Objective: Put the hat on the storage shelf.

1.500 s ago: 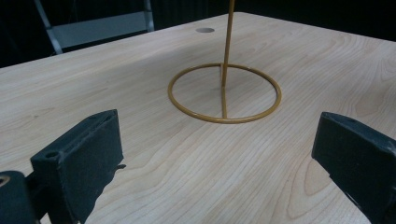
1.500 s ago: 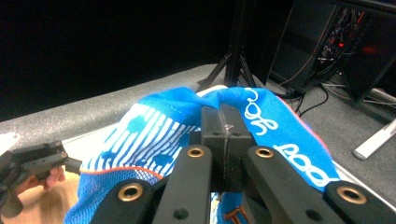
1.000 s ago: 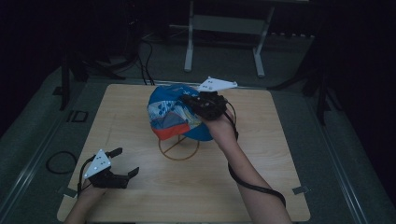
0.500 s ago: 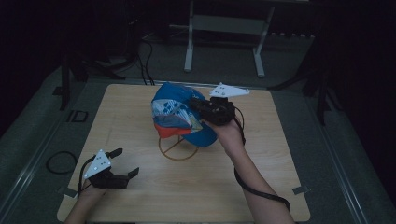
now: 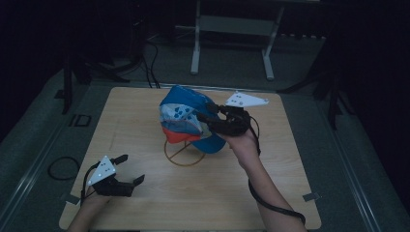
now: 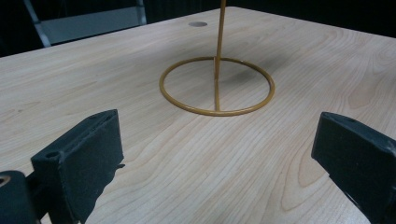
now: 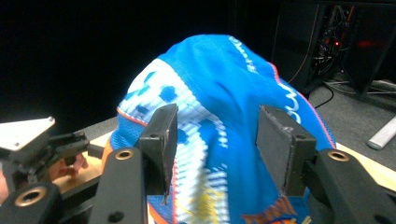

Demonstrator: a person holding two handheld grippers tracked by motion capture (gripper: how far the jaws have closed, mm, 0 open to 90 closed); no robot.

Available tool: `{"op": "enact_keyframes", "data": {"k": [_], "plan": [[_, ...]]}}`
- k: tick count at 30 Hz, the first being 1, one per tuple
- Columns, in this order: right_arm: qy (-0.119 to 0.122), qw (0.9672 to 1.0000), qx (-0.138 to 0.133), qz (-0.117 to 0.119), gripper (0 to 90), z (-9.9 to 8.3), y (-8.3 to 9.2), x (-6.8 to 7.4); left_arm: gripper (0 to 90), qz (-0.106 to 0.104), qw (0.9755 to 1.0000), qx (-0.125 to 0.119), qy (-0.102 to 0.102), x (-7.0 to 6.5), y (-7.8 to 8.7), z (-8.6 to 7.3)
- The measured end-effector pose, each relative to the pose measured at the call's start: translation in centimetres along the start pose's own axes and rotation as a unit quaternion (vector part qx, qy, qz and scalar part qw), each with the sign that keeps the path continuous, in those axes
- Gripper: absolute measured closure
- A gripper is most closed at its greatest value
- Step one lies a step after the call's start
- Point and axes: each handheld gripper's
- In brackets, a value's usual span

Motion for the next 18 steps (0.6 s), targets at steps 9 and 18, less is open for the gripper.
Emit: {"op": "enact_keyframes", "data": {"k": [9,18], "plan": [[-0.008,0.9999,0.005,-0.011,43.3,-1.4,2.1,-1.1,2.4,-0.002,1.0,-0.001,0.001,-0.1,-0.1,0.0],[-0.009,0.9997,0.02,0.004,28.1,-3.8,3.5,-1.5,2.4,-0.005,1.0,0.0,0.0,-0.2,-0.2,-0.1]]}}
Point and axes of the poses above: each handheld gripper's, and its own axes: y roughly backward along the jaws, z roughly out of its top, x roughly to its left, and after that the axes turned 8 degrees about -x, right-handed
